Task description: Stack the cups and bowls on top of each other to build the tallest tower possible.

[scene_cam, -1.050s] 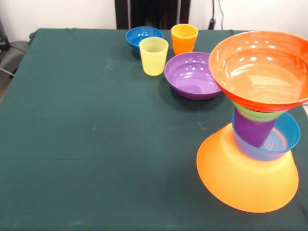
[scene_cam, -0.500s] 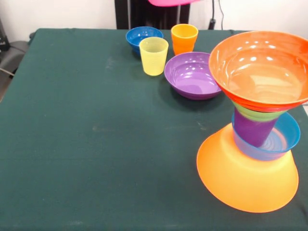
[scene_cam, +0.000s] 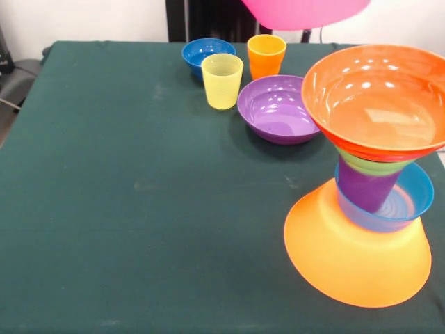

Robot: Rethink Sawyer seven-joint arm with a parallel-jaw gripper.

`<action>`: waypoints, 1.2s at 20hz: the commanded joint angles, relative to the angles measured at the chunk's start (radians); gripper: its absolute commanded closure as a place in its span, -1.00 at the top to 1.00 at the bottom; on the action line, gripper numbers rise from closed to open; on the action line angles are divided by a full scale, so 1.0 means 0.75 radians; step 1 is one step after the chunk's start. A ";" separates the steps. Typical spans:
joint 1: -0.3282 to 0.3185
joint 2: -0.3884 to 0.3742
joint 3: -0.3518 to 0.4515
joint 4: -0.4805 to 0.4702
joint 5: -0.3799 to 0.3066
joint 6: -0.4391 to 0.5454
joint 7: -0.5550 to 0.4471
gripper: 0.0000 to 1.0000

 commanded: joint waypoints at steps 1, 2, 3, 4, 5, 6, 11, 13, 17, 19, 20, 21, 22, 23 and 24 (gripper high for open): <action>0.039 0.094 0.015 -0.020 -0.096 -0.110 0.140 -1.00; 0.040 0.093 0.012 -0.016 -0.086 -0.108 0.139 -1.00; 0.044 0.095 0.007 -0.020 -0.083 -0.101 0.136 -1.00; 0.047 0.094 0.004 -0.021 -0.078 -0.094 0.135 -1.00; 0.051 0.099 0.003 -0.031 -0.074 -0.082 0.133 -1.00; 0.056 0.100 0.001 -0.036 -0.067 -0.072 0.136 -1.00; 0.095 0.134 -0.006 -0.102 -0.072 -0.041 0.153 -1.00; 0.109 0.159 -0.002 -0.134 -0.066 -0.039 0.157 -1.00; 0.173 0.196 -0.040 -0.214 -0.100 0.038 0.165 -1.00; 0.199 0.203 -0.063 -0.238 -0.100 0.080 0.167 -1.00; 0.208 0.206 -0.071 -0.244 -0.092 0.090 0.166 -1.00; 0.215 0.212 -0.078 -0.255 -0.085 0.102 0.160 -1.00; 0.222 0.218 -0.084 -0.267 -0.079 0.115 0.154 -1.00; 0.227 0.223 -0.090 -0.276 -0.074 0.120 0.144 -1.00; 0.231 0.229 -0.094 -0.285 -0.071 0.121 0.137 -1.00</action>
